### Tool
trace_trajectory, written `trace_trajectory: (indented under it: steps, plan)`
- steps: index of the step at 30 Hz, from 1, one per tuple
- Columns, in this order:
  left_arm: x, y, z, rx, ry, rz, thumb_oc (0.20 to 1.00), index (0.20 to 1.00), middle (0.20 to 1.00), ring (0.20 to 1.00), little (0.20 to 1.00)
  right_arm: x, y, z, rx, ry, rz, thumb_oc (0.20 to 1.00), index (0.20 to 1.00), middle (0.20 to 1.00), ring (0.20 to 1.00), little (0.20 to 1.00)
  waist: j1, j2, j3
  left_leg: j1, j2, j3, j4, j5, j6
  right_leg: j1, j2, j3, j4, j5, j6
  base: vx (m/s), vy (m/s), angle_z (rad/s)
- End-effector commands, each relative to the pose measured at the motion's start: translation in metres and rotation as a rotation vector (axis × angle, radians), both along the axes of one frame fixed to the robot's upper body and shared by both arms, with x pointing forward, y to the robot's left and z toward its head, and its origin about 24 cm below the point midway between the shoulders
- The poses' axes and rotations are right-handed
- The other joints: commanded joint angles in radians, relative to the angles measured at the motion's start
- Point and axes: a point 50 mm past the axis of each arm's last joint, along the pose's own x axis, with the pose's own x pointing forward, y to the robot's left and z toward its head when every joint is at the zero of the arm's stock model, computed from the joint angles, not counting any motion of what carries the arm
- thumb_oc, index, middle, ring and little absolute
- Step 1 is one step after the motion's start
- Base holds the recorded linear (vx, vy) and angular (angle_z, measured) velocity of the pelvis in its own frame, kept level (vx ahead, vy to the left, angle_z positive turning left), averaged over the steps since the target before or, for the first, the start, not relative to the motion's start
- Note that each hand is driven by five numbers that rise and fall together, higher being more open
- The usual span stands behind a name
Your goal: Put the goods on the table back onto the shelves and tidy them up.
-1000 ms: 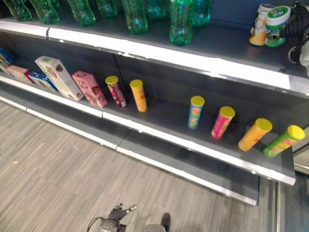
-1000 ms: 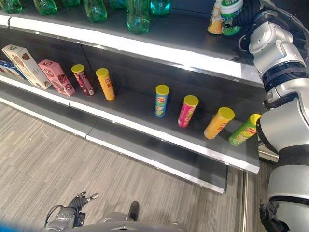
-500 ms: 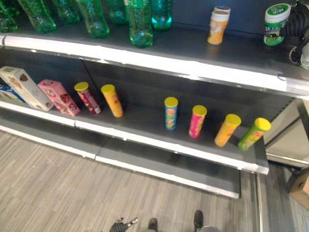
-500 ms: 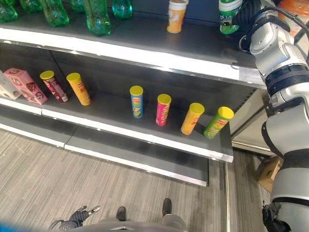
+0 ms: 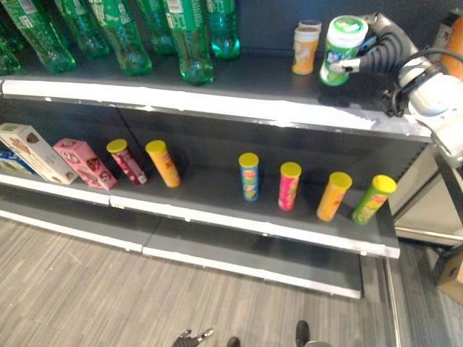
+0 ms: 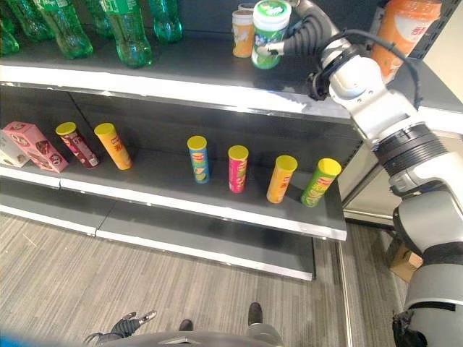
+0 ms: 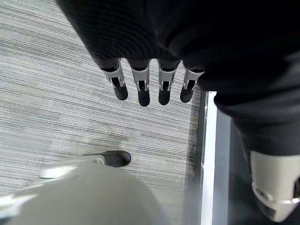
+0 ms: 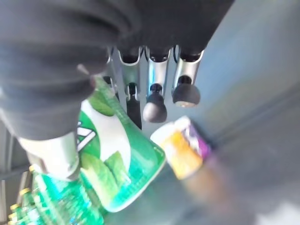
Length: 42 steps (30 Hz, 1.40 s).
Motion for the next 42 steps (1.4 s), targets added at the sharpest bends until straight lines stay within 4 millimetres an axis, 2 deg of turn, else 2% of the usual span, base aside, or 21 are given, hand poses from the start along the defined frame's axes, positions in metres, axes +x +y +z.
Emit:
trace_trajectory:
  steps: [1, 7, 10, 15, 24, 42]
  plan:
    - [0.011, 0.02, 0.005, 0.075, 0.016, -0.059, 1.0, 1.0, 1.0, 1.0, 1.0, -0.003, -0.008, 0.037, 0.062, -0.093, -0.005, 0.2, 0.2, 0.2, 0.2, 0.2, 0.02, -0.077, 0.004, -0.041, 0.008, 0.066, 0.062, -0.056, -0.061, 0.15, -0.045, -0.05, 0.019, -0.193, 0.055, -0.01, -0.021, 0.03]
    - [0.01, 0.021, 0.004, 0.075, 0.019, -0.059, 1.0, 1.0, 1.0, 1.0, 1.0, 0.024, -0.005, 0.01, 0.017, 0.011, -0.131, 0.2, 0.2, 0.2, 0.2, 0.2, 0.053, -0.078, -0.001, -0.039, 0.002, 0.053, 0.059, -0.054, -0.059, 0.162, -0.05, -0.069, 0.021, -0.194, 0.056, -0.01, -0.022, 0.07]
    - [0.01, 0.022, 0.005, 0.081, 0.018, -0.059, 1.0, 1.0, 1.0, 1.0, 1.0, 0.035, -0.011, -0.003, -0.01, 0.056, -0.229, 0.2, 0.2, 0.2, 0.2, 0.2, 0.073, -0.078, -0.002, -0.038, -0.003, 0.04, 0.052, -0.049, -0.059, 0.168, -0.053, -0.084, 0.022, -0.193, 0.057, 0.0, -0.015, 0.18]
    - [0.006, 0.02, 0.003, 0.078, 0.027, -0.053, 1.0, 1.0, 1.0, 1.0, 1.0, 0.041, -0.02, -0.017, -0.022, 0.107, -0.315, 0.2, 0.2, 0.2, 0.2, 0.2, 0.09, -0.076, -0.002, -0.036, -0.007, 0.026, 0.043, -0.044, -0.058, 0.172, -0.056, -0.096, 0.025, -0.193, 0.058, 0.01, -0.003, 0.16]
    - [-0.001, 0.022, 0.002, 0.085, 0.056, -0.045, 1.0, 1.0, 1.0, 1.0, 1.0, 0.043, -0.028, -0.022, -0.041, 0.124, -0.372, 0.2, 0.2, 0.2, 0.2, 0.2, 0.097, -0.077, 0.002, -0.03, -0.01, 0.015, 0.037, -0.043, -0.057, 0.174, -0.058, -0.107, 0.032, -0.192, 0.059, 0.0, -0.007, 0.12]
    - [0.006, 0.024, 0.004, 0.096, 0.044, -0.082, 1.0, 1.0, 1.0, 1.0, 1.0, 0.038, -0.049, -0.013, -0.075, 0.096, -0.428, 0.2, 0.2, 0.2, 0.2, 0.2, 0.069, -0.077, -0.003, -0.015, 0.0, 0.034, 0.033, -0.05, -0.055, 0.17, -0.057, -0.095, 0.03, -0.19, 0.059, 0.0, 0.0, -0.01]
